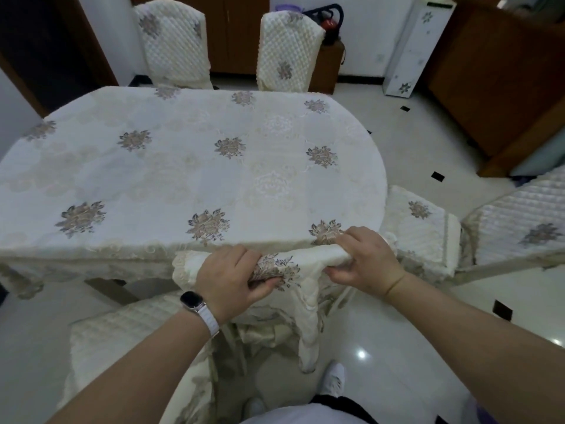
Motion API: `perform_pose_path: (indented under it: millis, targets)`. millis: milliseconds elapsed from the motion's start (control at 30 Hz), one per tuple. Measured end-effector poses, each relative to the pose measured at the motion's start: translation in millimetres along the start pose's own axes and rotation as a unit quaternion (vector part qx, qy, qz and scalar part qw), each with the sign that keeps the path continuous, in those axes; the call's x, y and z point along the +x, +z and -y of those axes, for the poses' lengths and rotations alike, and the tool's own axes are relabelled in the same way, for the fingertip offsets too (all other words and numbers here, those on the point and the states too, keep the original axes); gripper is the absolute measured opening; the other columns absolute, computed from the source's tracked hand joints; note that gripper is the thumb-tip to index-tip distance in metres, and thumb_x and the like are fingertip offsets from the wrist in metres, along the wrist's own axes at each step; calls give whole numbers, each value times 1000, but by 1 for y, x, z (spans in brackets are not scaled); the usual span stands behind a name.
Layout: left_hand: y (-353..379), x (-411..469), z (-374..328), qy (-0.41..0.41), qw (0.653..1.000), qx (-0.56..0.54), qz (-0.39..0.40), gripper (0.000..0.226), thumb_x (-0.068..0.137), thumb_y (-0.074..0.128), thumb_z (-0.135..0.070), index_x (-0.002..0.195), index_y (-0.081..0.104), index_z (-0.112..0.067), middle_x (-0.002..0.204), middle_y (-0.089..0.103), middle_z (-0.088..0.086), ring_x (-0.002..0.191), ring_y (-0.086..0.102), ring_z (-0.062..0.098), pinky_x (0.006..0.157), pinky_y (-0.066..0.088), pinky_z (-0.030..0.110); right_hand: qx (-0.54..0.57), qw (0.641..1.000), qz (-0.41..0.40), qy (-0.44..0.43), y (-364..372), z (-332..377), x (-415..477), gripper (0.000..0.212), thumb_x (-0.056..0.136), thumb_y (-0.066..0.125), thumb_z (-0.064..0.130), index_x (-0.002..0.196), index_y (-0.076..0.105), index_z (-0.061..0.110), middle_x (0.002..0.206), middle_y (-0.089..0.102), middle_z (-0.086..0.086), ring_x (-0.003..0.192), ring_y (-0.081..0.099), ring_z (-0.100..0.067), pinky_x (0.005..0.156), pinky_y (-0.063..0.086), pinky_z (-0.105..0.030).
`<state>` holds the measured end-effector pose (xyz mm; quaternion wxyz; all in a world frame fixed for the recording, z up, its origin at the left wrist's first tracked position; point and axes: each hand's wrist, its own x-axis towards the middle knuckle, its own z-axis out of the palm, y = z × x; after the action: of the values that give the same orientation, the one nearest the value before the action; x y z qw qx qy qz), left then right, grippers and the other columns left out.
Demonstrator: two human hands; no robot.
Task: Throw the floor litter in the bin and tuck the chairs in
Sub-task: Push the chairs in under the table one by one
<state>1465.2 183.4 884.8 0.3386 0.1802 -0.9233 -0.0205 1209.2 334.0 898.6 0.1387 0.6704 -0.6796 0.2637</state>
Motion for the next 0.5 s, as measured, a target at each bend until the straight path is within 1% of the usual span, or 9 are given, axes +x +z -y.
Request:
perform_pose_path:
  millis: [67, 167, 267, 400, 500]
  targets:
    - [5, 3, -1, -2, 1000, -6, 2, 46, 77, 74, -56, 90, 69, -12, 74, 60, 2, 65, 56, 22, 57, 43, 31, 9, 1000, 11, 11, 0, -4, -1, 41, 67, 70, 49, 93, 57, 21, 76, 56, -5, 63, 52, -27, 59, 43, -32]
    - [12, 7, 3, -1, 1000, -16, 15, 47, 79, 71, -57, 91, 68, -11, 74, 59, 3, 65, 56, 24, 56, 43, 32, 5, 999, 33, 33, 7, -9, -4, 42, 68, 70, 52, 89, 58, 18, 74, 54, -6, 62, 52, -28, 58, 44, -34]
    - [23, 4, 12, 16, 999, -26, 40, 52, 82, 65, -59, 96, 68, -10, 77, 59, 5, 68, 56, 25, 60, 44, 35, -7, 998, 58, 34, 15, -15, -11, 45, 71, 67, 56, 92, 55, 18, 77, 54, -5, 65, 52, -27, 63, 35, -29]
    - [37, -2, 25, 35, 995, -32, 85, 55, 84, 61, -61, 98, 68, -8, 85, 62, 5, 75, 58, 27, 66, 48, 37, 0, 997, 61, 45, 29, -17, -20, 47, 73, 66, 56, 85, 63, 11, 77, 55, -5, 66, 52, -26, 62, 40, -32]
    - [44, -5, 29, 26, 994, -24, 101, 51, 84, 62, -59, 101, 66, -11, 89, 63, 5, 82, 58, 27, 73, 47, 38, 9, 994, 77, 71, 38, -18, -22, 47, 73, 64, 57, 91, 65, 13, 79, 55, -5, 69, 52, -26, 66, 40, -34]
